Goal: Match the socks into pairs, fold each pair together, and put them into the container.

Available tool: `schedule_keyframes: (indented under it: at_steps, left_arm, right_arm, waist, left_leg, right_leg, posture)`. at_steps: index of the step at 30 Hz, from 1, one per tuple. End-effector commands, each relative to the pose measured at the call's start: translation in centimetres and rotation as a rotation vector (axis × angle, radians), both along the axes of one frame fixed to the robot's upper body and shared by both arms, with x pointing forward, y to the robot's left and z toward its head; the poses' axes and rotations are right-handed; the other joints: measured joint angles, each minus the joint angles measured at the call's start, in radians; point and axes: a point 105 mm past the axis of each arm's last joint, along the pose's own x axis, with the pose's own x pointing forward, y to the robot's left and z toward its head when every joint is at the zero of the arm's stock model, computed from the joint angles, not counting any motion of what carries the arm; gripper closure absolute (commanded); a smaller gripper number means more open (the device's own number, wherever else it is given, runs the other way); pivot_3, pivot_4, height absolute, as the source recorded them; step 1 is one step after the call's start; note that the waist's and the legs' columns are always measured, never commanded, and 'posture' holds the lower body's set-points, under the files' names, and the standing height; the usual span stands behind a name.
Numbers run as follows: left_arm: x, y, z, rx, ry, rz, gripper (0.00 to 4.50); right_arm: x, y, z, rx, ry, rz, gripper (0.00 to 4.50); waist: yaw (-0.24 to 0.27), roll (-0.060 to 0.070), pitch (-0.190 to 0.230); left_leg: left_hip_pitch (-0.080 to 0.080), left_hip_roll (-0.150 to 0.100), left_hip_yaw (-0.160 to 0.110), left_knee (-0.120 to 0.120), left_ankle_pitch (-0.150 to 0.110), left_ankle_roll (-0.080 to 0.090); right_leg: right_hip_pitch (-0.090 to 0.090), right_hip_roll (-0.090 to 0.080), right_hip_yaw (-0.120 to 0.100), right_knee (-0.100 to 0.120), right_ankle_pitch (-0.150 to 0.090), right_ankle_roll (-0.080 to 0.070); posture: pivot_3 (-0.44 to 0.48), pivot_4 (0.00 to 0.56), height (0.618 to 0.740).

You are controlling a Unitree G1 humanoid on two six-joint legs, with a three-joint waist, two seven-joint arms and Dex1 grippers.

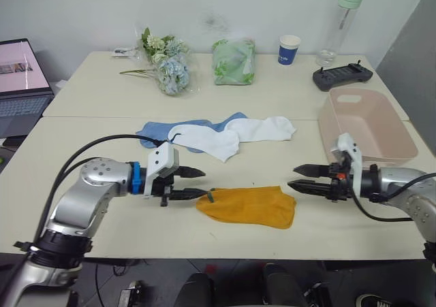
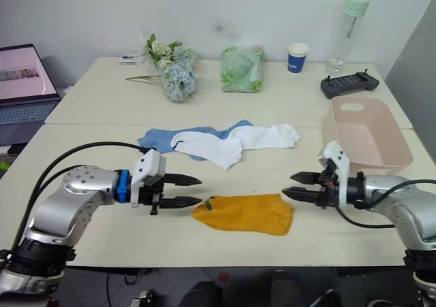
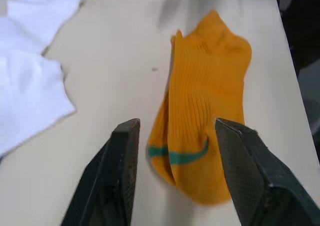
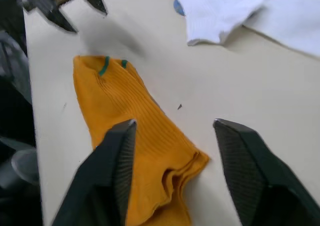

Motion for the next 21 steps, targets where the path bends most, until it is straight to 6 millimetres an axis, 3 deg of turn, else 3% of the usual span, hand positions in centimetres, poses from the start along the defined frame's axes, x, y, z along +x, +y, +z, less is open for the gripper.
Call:
schedule_keyframes:
  at_steps: [1,4,5,8,12,21]
  left_arm:
    - [-1.6,-2.4,-0.5,-0.003,-0.044,-0.084,3.50]
    - [-2.9,-3.2,-2.1,0.050,-0.053,-0.152,4.43]
    - [-3.1,-3.4,-2.4,0.059,-0.057,-0.161,4.50]
    - [-3.2,-3.6,-3.5,0.094,-0.068,-0.171,4.50]
    - [-1.8,-1.8,-6.9,0.256,-0.082,-0.128,4.50]
    - [-0.2,0.3,-4.7,0.143,0.023,-0.060,4.50]
  right_arm:
    - [-1.1,2.8,-0.6,-0.036,-0.145,0.128,3.20]
    - [-1.7,3.6,-2.1,-0.066,-0.150,0.175,4.30]
    - [-1.6,3.7,-2.5,-0.066,-0.145,0.168,4.48]
    - [-1.2,3.5,-3.6,-0.076,-0.129,0.140,4.48]
    - [-0.9,1.2,-6.4,-0.154,-0.075,0.080,4.48]
    - [-1.5,-1.2,-7.2,-0.124,-0.028,0.019,4.48]
  waist:
    - [0.000,0.000,0.000]
    - [-0.003,0.000,0.000]
    - [-0.002,0.000,0.000]
    - [0.000,0.000,0.000]
    - [0.001,0.001,0.000]
    - [0.001,0.000,0.000]
  left_leg:
    - [0.000,0.000,0.000,0.000,0.000,0.000]
    - [0.000,0.000,0.000,0.000,0.002,-0.004]
    - [0.000,0.000,0.000,0.000,0.002,-0.004]
    - [0.000,0.000,0.000,0.000,0.002,-0.003]
    - [0.001,0.000,0.000,0.000,0.000,0.000]
    - [0.001,0.000,0.000,0.000,0.000,0.000]
  right_leg:
    - [0.000,0.000,0.000,0.000,0.000,0.000]
    - [-0.001,0.000,0.002,0.000,0.000,0.000]
    - [-0.001,0.000,0.002,0.000,0.000,0.000]
    - [0.000,0.000,0.001,0.000,0.000,0.000]
    - [0.001,0.000,0.001,0.000,0.000,-0.001]
    - [0.001,0.000,0.000,0.001,0.000,-0.001]
  posture:
    - [0.000,0.150,0.740]
    - [0.000,0.150,0.740]
    - [0.000,0.150,0.740]
    - [0.000,0.150,0.740]
    - [0.000,0.150,0.740]
    - [0.000,0.150,0.740]
